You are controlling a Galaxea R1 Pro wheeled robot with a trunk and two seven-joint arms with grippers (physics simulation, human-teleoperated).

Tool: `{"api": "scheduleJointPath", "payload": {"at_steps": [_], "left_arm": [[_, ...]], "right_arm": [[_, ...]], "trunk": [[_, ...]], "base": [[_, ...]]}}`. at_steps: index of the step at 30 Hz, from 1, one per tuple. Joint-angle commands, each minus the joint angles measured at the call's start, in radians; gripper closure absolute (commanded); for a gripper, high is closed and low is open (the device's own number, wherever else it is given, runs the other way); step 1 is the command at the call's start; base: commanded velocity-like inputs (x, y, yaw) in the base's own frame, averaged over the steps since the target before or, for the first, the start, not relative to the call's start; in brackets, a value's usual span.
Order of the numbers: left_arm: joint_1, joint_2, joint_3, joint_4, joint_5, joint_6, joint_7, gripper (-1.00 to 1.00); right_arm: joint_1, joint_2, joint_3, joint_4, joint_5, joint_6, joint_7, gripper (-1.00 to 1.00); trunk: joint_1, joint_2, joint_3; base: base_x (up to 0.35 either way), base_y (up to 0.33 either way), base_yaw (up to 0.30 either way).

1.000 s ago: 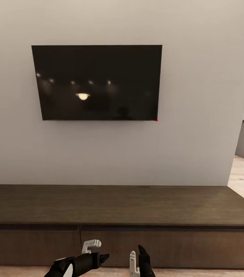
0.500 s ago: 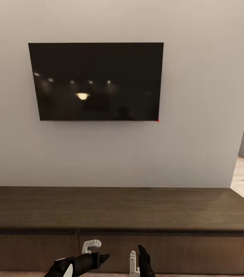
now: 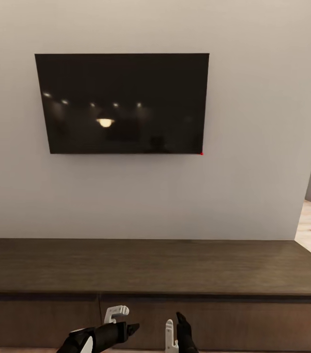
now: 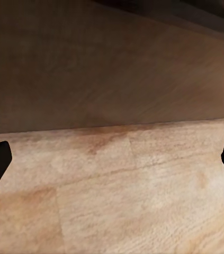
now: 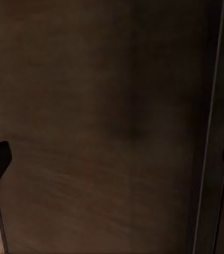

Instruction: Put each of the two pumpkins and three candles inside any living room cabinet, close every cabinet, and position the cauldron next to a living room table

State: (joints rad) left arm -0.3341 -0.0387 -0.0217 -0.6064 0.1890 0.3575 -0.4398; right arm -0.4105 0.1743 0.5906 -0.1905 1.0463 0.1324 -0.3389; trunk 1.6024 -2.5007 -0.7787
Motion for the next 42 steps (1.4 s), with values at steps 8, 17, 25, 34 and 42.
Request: {"api": "scheduleJointPath", "payload": {"at_steps": [8, 17, 25, 34, 42], "left_arm": [[0.0, 0.0, -0.001, -0.001, 0.01, 0.009, 0.001, -1.0], [0.0, 0.0, -0.001, -0.001, 0.01, 0.009, 0.001, -1.0], [0.0, 0.0, -0.001, -0.001, 0.01, 0.009, 0.001, -1.0], [0.0, 0.0, -0.001, -0.001, 0.01, 0.009, 0.001, -1.0], [0.0, 0.0, -0.001, -0.001, 0.01, 0.009, 0.001, -1.0]], "right_arm": [[-0.001, 0.0, 0.006, 0.0, 0.01, 0.008, -0.006, -1.0], [-0.001, 0.0, 0.008, -0.002, 0.009, 0.005, -0.006, -1.0], [-0.001, 0.0, 0.008, -0.004, 0.009, 0.004, -0.006, -1.0], [-0.001, 0.0, 0.008, -0.004, 0.009, 0.004, -0.006, -1.0], [-0.001, 0.0, 0.008, -0.004, 0.009, 0.0, -0.005, -1.0]], "trunk": [[0.0, 0.0, -0.001], [0.0, 0.0, -0.001], [0.0, 0.0, -0.001], [0.0, 0.0, -0.001], [0.0, 0.0, -0.001]], "base": [[0.026, 0.0, 0.0], [0.002, 0.0, 0.0], [0.0, 0.0, 0.0], [0.0, 0.0, 0.0], [0.0, 0.0, 0.0]]}}
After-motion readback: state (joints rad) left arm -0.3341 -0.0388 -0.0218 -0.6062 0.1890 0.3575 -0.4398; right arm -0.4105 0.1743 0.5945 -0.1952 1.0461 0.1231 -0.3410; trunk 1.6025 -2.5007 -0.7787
